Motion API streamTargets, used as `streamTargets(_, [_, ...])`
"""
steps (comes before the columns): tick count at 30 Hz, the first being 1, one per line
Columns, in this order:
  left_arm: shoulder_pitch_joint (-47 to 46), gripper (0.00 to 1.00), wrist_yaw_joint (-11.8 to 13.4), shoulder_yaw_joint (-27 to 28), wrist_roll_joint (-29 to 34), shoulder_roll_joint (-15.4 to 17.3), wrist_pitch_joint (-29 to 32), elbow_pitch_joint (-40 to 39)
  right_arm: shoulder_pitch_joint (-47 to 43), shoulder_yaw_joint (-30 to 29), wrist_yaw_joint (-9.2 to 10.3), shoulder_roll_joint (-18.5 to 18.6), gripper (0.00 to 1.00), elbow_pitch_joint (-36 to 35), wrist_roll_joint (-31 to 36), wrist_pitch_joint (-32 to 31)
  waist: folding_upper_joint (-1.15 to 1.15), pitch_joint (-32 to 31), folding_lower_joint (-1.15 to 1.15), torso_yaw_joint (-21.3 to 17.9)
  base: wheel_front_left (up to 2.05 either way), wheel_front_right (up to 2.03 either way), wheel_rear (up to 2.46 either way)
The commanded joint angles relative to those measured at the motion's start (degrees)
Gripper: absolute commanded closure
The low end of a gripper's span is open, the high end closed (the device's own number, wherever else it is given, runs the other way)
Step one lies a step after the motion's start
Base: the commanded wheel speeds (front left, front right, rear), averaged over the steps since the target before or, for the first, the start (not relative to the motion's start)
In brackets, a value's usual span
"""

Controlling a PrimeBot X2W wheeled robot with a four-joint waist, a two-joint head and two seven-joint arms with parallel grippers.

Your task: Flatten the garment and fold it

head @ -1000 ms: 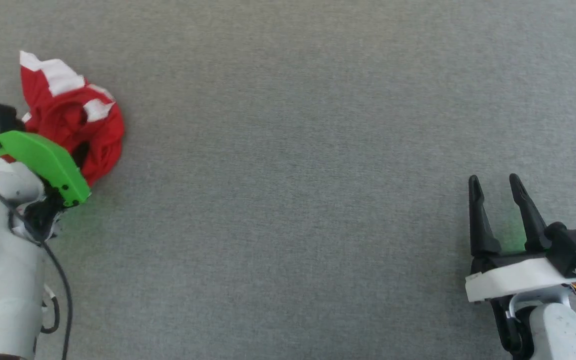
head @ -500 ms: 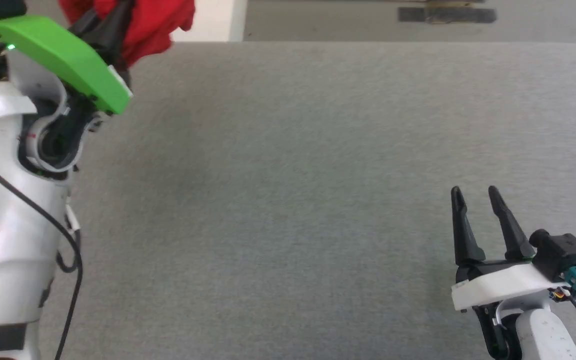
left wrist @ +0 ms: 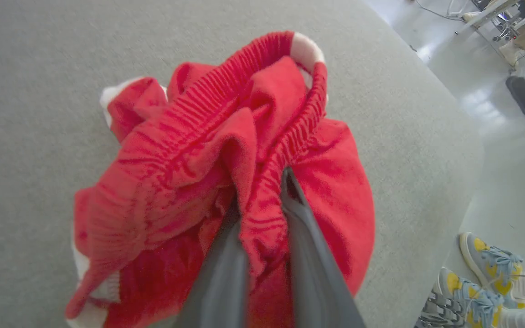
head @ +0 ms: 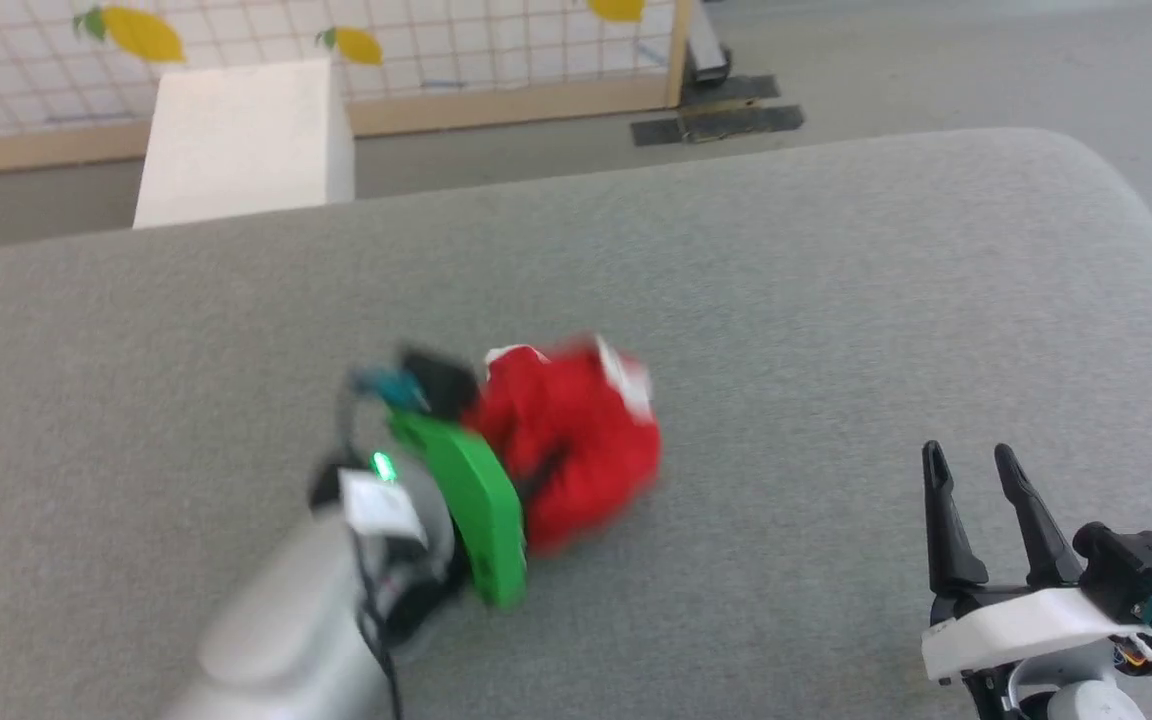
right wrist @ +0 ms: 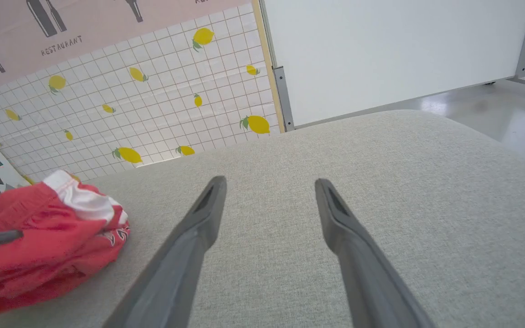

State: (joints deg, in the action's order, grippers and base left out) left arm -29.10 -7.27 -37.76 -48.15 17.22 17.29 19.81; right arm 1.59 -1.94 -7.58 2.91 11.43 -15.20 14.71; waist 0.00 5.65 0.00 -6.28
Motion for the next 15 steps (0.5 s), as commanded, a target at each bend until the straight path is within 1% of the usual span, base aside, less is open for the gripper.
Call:
streamTargets(1, [2.3, 1.00, -0.2, -1.6, 0.1, -0.9, 0.4, 1.7, -0.6, -0.1, 0.09, 0.0, 0.00, 0.0, -0.1, 0.3, 0.00, -1.7, 0.00, -1.7, 0.00, 0.00, 0.00])
streamTargets(3, [4.2, 1.00, -0.2, -3.1, -0.2, -1.9, 0.5, 4.0, -0.7, -0.2, 0.09, 0.0, 0.00, 0.1, -0.1, 0.3, 0.00, -2.1, 0.00, -1.5, 0.00, 0.00, 0.00])
streamTargets(4, [4.8, 0.70, -0.2, -3.6, -0.5, -2.4, 0.7, 4.9, -0.8, -0.2, 0.09, 0.0, 0.00, 0.1, -0.2, 0.3, 0.00, -2.2, 0.00, -1.3, 0.00, 0.00, 0.00])
streamTargets(5, [5.2, 0.00, -0.2, -3.7, -1.0, -2.9, 0.5, 5.7, -0.8, -0.2, 0.09, 0.0, 0.00, 0.1, -0.2, 0.3, 0.00, -2.4, 0.00, -1.1, 0.00, 0.00, 0.00])
streamTargets(8, [5.0, 0.00, -0.2, -2.1, -2.2, -3.7, -1.7, 6.4, -1.0, 0.2, 0.09, 0.0, 0.00, 0.2, -0.3, 0.3, 0.00, -3.1, 0.00, -0.1, 0.00, 0.00, 0.00])
streamTargets(12, [3.7, 0.00, 0.6, 3.6, -5.1, -3.9, -7.5, 4.0, -1.6, 0.2, 0.09, 0.0, 0.00, 0.5, -0.2, 0.3, 0.00, -4.5, 0.00, 1.5, 0.00, 0.00, 0.00])
streamTargets(15, [3.5, 0.00, 2.5, 8.2, -4.8, -2.1, -13.6, 1.0, -2.1, 0.1, 0.09, 0.0, 0.00, 0.7, -0.2, 0.3, 0.00, -5.5, 0.00, 2.8, 0.00, 0.00, 0.00])
